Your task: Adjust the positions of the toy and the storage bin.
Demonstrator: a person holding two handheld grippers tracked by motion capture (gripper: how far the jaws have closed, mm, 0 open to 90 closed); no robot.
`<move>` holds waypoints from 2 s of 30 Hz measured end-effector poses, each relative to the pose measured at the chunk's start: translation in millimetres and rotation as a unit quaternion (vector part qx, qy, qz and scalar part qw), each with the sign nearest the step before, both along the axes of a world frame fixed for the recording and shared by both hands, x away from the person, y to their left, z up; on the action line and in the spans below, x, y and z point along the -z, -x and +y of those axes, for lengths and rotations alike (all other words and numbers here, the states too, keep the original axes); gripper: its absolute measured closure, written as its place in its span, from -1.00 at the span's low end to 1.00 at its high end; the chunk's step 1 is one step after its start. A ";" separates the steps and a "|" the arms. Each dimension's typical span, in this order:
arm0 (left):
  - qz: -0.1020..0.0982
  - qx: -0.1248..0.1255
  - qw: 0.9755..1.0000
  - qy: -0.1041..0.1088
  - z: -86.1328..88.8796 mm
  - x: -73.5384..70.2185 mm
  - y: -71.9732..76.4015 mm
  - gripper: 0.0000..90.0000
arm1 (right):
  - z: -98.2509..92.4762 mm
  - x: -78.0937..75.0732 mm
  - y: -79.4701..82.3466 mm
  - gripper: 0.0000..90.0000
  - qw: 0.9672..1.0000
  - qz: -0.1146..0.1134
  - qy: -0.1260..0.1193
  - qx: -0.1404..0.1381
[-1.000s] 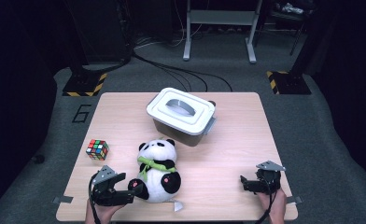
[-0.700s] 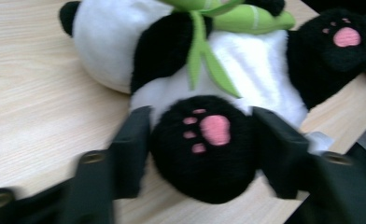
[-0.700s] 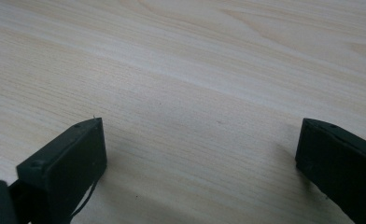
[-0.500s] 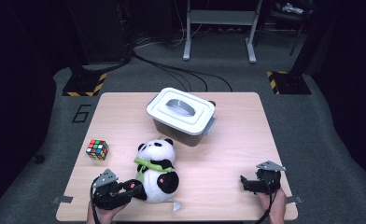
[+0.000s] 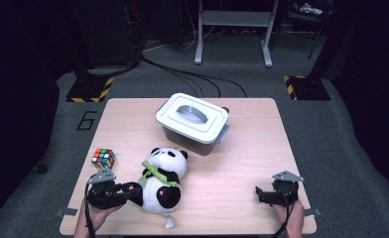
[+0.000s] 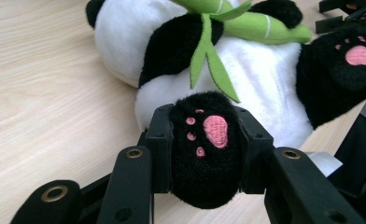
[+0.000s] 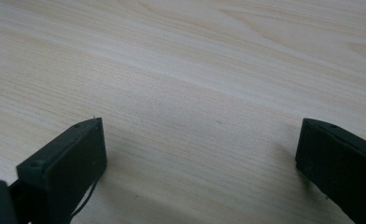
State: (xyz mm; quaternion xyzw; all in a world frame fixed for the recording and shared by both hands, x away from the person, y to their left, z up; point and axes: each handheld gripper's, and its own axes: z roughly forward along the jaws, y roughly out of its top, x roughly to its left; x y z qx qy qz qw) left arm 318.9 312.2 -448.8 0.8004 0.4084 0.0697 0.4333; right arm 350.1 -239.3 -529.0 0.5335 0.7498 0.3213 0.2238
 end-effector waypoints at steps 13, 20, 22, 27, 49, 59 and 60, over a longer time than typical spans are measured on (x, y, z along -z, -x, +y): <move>-0.006 -0.080 0.997 0.014 14.9 -0.1 5.5 -0.22 | -0.1 0.0 -0.1 -0.98 1.000 0.000 0.000 0.000; -0.020 -0.160 0.987 0.031 6.7 8.3 27.4 -0.43 | -0.1 0.0 -0.1 -0.98 1.000 0.000 0.000 0.000; -0.021 -0.175 0.984 0.037 6.4 13.5 29.0 -0.12 | -0.1 0.0 -0.1 -0.98 1.000 0.000 0.000 -0.001; -0.022 -0.165 0.985 0.052 8.4 20.8 28.6 0.31 | -0.1 0.0 -0.1 -0.98 1.000 0.000 0.000 0.000; -0.014 -0.162 0.986 0.037 32.5 14.6 3.3 -0.36 | 0.2 -0.2 -0.1 -0.97 1.000 0.001 0.000 0.001; -0.008 -0.185 0.982 0.044 27.9 15.6 23.5 -0.58 | 10.2 -3.5 3.0 -0.99 1.000 0.012 0.002 -0.007; -0.006 -0.188 0.981 0.047 26.7 16.7 24.2 -0.58 | 14.3 -4.8 4.1 -0.99 1.000 0.014 0.000 -0.015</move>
